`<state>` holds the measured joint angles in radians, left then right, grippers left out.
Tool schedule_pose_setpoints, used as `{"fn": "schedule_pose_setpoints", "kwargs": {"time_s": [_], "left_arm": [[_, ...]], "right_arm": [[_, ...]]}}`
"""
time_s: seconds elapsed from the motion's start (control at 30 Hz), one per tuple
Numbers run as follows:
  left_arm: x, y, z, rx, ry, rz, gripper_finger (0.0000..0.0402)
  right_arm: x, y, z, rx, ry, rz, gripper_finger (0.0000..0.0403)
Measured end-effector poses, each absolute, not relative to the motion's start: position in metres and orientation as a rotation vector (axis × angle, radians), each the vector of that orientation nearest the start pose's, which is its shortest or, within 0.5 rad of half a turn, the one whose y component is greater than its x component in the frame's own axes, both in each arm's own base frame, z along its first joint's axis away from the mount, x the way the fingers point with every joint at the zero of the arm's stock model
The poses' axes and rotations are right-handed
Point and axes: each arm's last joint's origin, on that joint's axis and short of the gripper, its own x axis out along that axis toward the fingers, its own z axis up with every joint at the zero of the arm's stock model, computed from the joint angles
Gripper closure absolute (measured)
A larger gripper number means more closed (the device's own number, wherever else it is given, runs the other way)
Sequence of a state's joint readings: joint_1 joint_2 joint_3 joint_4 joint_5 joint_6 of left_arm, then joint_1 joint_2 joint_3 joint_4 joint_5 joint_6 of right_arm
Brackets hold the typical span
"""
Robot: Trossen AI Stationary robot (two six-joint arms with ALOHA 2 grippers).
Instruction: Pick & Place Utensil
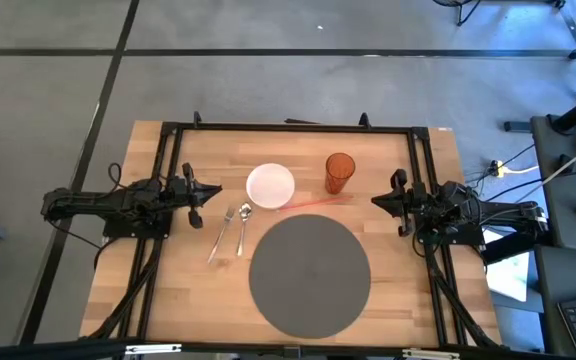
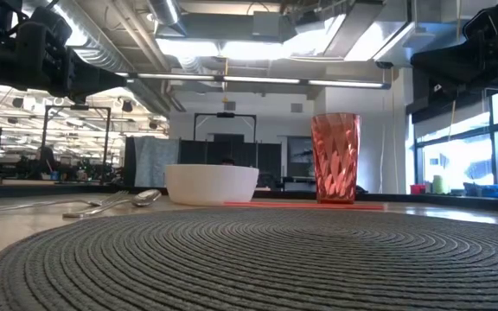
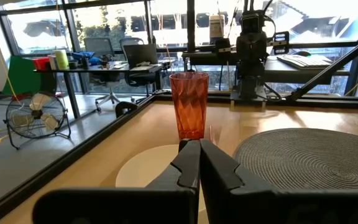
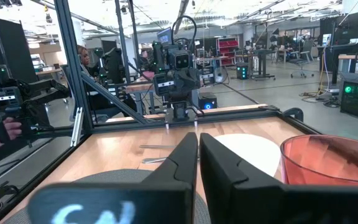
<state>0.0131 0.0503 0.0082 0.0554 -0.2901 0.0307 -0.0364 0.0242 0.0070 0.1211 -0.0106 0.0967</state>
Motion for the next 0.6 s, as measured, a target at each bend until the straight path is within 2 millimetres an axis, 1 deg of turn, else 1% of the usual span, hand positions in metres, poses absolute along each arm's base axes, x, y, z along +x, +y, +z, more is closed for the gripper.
{"fn": "schedule_pose_setpoints", "kwargs": {"time_s": [0.33, 0.6], "left_arm": [[0.0990, 0.0095, 0.1677, 0.026, -0.009, 0.303, 0.0400], [0.0990, 0.0095, 0.1677, -0.077, -0.025, 0.301, 0.0400]], "right_arm": [[0.0982, -0.0033, 0.1756, 0.094, -0.105, -0.021, 0.0383], [0.0982, -0.0033, 0.1757, 0.103, -0.106, -0.020, 0.0383]]}}
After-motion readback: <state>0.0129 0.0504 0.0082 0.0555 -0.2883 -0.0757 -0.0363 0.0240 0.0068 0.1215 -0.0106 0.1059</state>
